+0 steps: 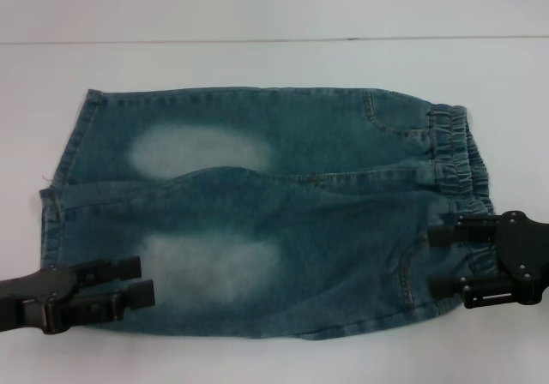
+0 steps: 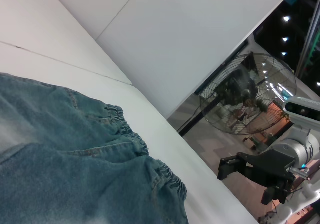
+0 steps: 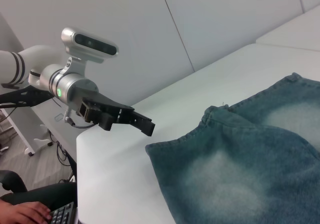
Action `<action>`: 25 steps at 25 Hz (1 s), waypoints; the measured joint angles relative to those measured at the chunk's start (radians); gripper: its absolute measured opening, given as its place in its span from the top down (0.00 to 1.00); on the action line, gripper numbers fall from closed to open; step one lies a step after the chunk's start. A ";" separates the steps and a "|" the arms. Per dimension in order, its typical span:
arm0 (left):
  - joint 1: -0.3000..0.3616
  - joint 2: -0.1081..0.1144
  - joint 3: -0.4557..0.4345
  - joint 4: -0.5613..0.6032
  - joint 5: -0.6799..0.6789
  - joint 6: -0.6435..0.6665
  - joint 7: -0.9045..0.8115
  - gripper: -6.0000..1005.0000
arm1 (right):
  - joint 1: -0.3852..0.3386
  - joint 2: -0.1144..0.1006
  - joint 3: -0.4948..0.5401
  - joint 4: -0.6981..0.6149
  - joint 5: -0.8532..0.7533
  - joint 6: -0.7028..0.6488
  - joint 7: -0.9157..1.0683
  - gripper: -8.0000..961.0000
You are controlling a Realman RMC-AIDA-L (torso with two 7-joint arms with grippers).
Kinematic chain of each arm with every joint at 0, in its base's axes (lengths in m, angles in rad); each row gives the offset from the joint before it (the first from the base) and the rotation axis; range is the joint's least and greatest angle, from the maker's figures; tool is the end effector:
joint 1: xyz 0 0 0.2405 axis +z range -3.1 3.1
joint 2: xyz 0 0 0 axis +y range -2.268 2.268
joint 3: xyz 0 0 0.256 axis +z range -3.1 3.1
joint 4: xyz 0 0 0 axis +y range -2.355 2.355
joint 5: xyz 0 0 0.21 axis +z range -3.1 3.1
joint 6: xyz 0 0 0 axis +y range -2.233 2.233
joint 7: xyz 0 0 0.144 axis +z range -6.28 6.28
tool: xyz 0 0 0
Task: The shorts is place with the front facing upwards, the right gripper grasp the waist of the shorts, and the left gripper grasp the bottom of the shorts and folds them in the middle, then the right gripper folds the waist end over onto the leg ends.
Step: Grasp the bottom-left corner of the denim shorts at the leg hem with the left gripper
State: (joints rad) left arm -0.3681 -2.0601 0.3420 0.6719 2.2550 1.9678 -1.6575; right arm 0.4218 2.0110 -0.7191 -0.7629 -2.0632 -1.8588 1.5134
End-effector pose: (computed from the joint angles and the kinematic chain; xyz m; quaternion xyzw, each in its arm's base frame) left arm -0.3122 0.2352 0.0336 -0.8559 -0.4207 -0.3002 0.0146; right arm 0.2824 0.2773 0.0350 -0.9441 0.2483 0.2160 0.0169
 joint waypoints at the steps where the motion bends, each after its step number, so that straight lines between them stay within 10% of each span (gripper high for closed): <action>1: 0.000 0.000 0.000 0.001 0.000 0.000 -0.002 0.13 | 0.000 0.000 0.000 0.001 0.000 0.002 -0.001 0.11; 25: -0.010 0.016 -0.011 0.123 0.065 -0.021 -0.234 0.13 | -0.006 0.006 0.007 -0.002 0.000 0.019 -0.004 0.11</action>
State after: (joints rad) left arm -0.3777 -2.0445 0.3312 0.7947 2.3201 1.9464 -1.8917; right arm 0.4157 2.0170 -0.7117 -0.7644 -2.0631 -1.8402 1.5094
